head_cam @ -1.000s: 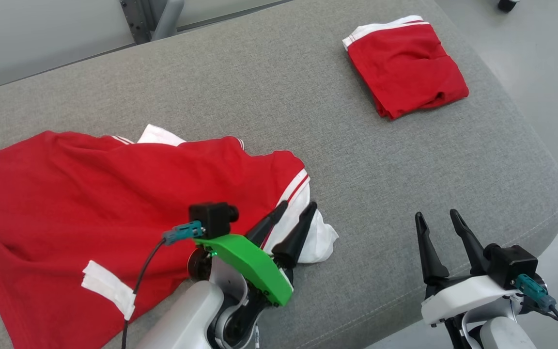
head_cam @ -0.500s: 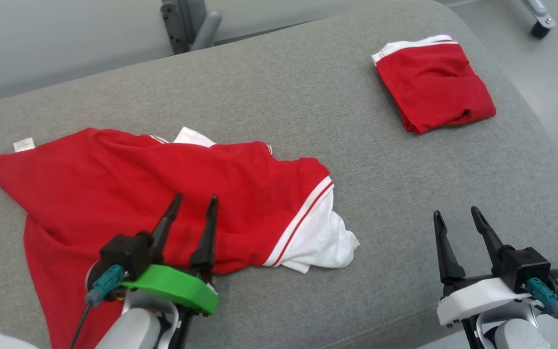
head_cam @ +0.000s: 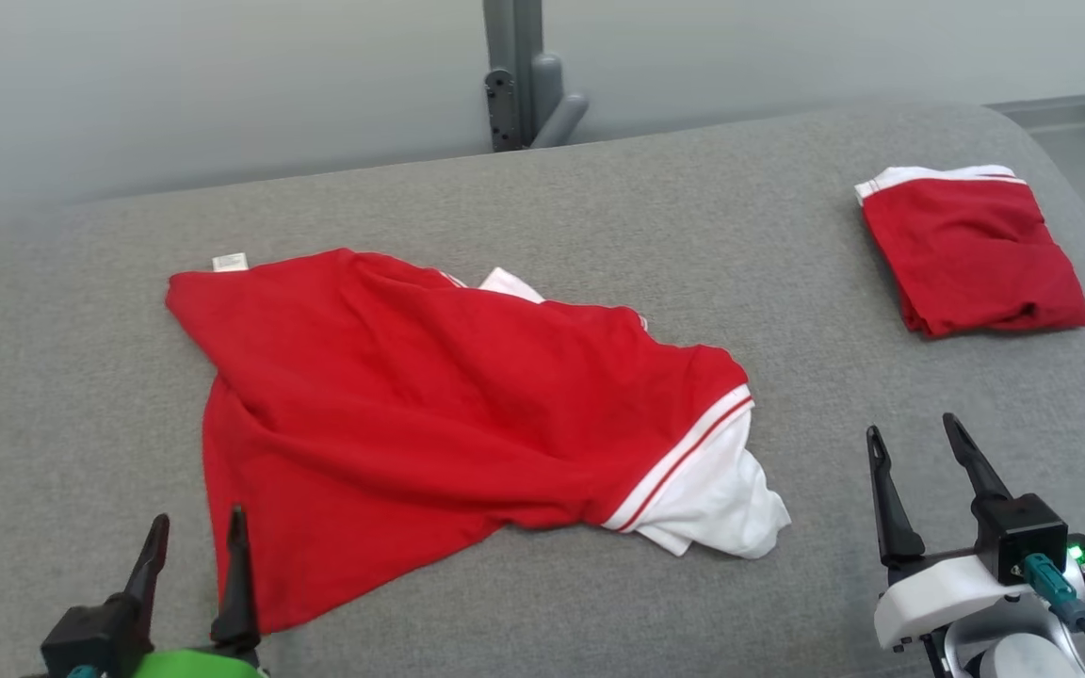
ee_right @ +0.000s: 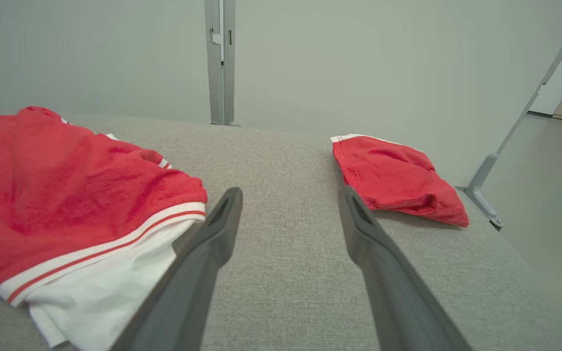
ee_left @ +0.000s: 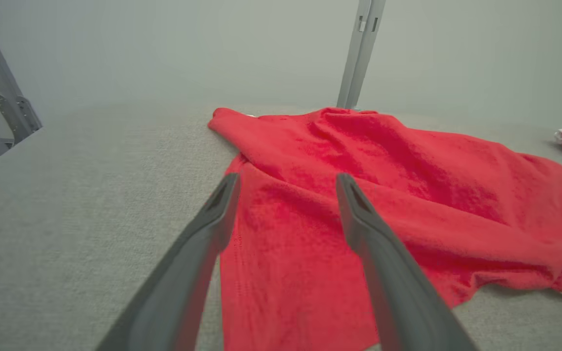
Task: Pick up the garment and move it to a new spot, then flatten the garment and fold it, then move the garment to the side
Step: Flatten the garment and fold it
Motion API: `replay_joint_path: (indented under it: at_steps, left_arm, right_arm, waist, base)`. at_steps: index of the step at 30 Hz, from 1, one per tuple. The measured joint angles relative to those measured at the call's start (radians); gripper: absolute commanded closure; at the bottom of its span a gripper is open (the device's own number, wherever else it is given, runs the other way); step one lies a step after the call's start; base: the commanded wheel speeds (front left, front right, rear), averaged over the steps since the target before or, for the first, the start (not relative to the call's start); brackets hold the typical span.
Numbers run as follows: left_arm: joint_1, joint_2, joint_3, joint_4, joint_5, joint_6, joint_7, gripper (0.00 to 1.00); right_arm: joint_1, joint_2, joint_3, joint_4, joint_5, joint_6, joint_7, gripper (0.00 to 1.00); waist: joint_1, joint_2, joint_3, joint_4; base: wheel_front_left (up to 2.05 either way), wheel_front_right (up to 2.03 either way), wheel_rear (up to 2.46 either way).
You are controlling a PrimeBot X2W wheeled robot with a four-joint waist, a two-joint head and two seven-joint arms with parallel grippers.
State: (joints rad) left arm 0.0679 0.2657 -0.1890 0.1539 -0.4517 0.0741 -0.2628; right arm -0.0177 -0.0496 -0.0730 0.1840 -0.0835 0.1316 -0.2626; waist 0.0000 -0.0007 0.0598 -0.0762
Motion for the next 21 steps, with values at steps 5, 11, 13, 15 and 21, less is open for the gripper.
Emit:
replay_joint_path:
  at_steps: [5, 11, 13, 15, 21]
  left_arm:
    - [0.042, -0.016, 0.062, 0.036, 0.026, -0.046, 0.0, 0.0]
    - [0.051, -0.056, 0.121, 0.047, 0.082, -0.116, 0.0, 0.0]
    - [0.053, -0.069, 0.135, 0.044, 0.095, -0.138, 0.0, 0.0]
    - [0.053, -0.081, 0.154, 0.04, 0.107, -0.155, 0.0, 0.0]
    - [0.053, -0.115, 0.191, 0.036, 0.15, -0.182, 0.0, 0.0]
  right_arm:
    - [0.019, 0.001, 0.0, 0.023, 0.002, 0.0, 0.0, 0.0]
    - [0.029, 0.0, 0.0, 0.042, 0.001, 0.0, 0.0, 0.0]
    - [0.029, 0.0, 0.004, 0.042, 0.002, 0.0, 0.0, 0.0]
    - [0.029, 0.0, 0.007, 0.042, 0.003, 0.0, 0.0, 0.0]
    - [0.028, 0.0, 0.016, 0.052, 0.025, 0.0, 0.0, 0.0]
  waist:
    - [0.0, 0.0, -0.023, 0.045]
    - [0.0, 0.0, -0.045, 0.09]
    - [0.0, 0.0, -0.051, 0.096]
    - [0.0, 0.0, -0.053, 0.097]
    - [0.0, 0.0, -0.055, 0.087]
  base:
    - [0.0, 0.0, 0.0]
    - [0.0, 0.0, 0.0]
    - [0.0, 0.0, 0.0]
    - [0.0, 0.0, 0.0]
    - [0.0, 0.0, 0.0]
